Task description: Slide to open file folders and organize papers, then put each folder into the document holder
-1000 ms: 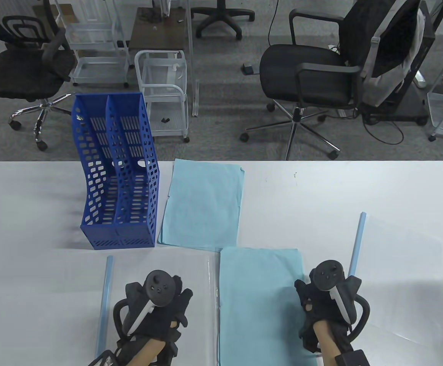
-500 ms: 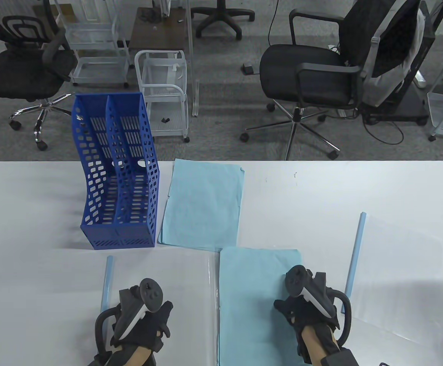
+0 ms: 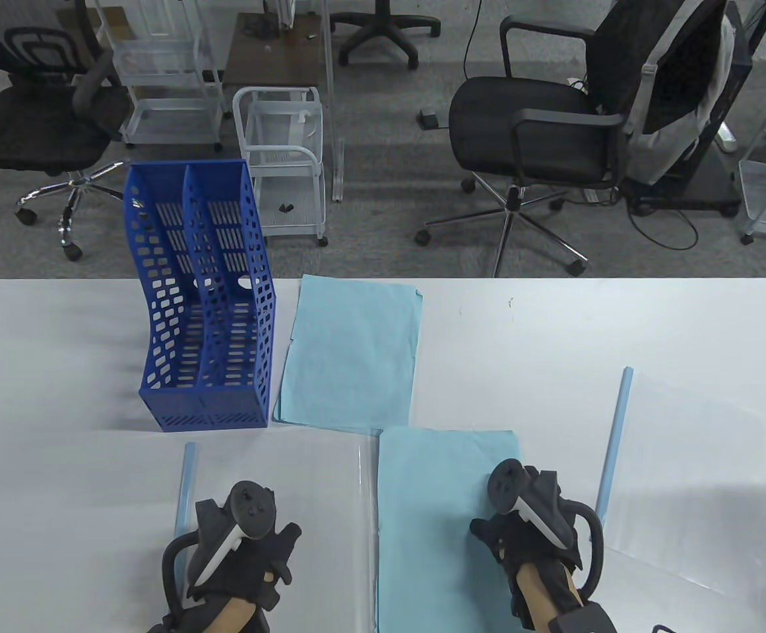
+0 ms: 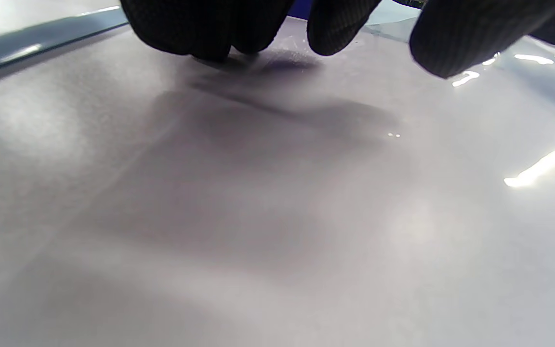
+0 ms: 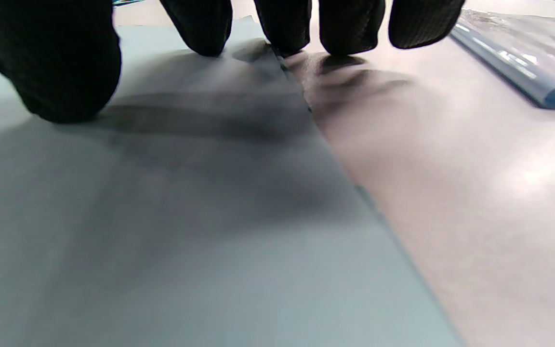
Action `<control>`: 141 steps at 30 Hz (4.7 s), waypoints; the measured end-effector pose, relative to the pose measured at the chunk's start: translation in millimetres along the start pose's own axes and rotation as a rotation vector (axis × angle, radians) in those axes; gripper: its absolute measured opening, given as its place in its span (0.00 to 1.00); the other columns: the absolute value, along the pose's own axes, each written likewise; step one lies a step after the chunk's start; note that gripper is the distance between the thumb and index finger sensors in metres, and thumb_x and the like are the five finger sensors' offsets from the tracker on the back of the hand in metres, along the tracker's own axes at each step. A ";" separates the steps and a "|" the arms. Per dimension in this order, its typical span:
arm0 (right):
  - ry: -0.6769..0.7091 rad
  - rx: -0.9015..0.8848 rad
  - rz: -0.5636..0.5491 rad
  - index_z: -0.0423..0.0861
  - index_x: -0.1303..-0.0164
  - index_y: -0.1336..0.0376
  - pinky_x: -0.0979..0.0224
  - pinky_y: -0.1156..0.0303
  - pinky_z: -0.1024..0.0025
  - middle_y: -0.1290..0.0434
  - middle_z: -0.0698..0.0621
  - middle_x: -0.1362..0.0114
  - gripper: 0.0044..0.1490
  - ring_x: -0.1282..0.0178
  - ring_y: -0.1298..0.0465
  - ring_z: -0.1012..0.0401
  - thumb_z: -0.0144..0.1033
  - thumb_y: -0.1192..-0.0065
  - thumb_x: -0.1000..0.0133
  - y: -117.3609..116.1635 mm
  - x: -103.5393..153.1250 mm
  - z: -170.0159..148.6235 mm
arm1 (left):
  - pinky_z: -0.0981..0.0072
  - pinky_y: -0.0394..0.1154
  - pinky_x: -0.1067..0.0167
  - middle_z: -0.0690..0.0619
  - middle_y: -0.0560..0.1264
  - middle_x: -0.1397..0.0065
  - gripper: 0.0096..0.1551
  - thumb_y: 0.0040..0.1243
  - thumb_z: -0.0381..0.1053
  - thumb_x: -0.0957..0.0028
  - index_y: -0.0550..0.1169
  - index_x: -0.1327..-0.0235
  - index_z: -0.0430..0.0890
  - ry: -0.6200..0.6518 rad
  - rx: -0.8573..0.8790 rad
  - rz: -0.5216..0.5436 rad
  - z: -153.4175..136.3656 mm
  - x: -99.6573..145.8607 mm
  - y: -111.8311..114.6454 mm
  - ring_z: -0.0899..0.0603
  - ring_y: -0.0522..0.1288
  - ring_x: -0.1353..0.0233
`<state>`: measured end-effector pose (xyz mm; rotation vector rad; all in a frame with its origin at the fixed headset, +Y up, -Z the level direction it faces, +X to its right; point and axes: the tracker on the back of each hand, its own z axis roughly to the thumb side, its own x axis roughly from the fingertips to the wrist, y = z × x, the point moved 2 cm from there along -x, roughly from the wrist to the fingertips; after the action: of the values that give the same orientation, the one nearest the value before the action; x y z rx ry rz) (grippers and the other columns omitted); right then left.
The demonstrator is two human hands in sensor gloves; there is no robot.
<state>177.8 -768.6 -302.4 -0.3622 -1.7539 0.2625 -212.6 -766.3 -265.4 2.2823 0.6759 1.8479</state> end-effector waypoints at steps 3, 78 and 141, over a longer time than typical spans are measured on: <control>-0.002 0.003 0.003 0.59 0.20 0.52 0.20 0.46 0.34 0.53 0.44 0.12 0.55 0.16 0.47 0.38 0.66 0.33 0.55 -0.1 -0.1 0.4 | 0.42 0.70 0.28 0.45 0.66 0.16 0.46 0.62 0.71 0.51 0.67 0.19 0.58 0.022 0.019 -0.011 0.7 -1.1 1.7 0.34 0.68 0.21; 0.052 -0.569 -0.204 0.54 0.24 0.46 0.23 0.37 0.40 0.37 0.49 0.18 0.44 0.21 0.34 0.43 0.50 0.33 0.51 38.2 8.9 -48.4 | 0.55 0.87 0.57 0.51 0.90 0.47 0.26 0.65 0.53 0.50 0.82 0.37 0.50 0.340 0.979 -0.209 48.6 -13.7 9.4 0.43 0.90 0.53; 0.691 -1.371 -0.346 0.59 0.36 0.38 0.21 0.40 0.40 0.28 0.58 0.29 0.33 0.27 0.27 0.51 0.54 0.34 0.52 39.0 80.4 43.9 | 0.34 0.65 0.25 0.55 0.77 0.27 0.27 0.65 0.53 0.48 0.77 0.33 0.57 0.853 1.365 0.182 3.8 30.8 -19.6 0.41 0.76 0.27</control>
<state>123.7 -701.0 -253.2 -0.9509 -1.0250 -1.2424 -209.3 -735.4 -246.0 1.7843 2.5385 2.9944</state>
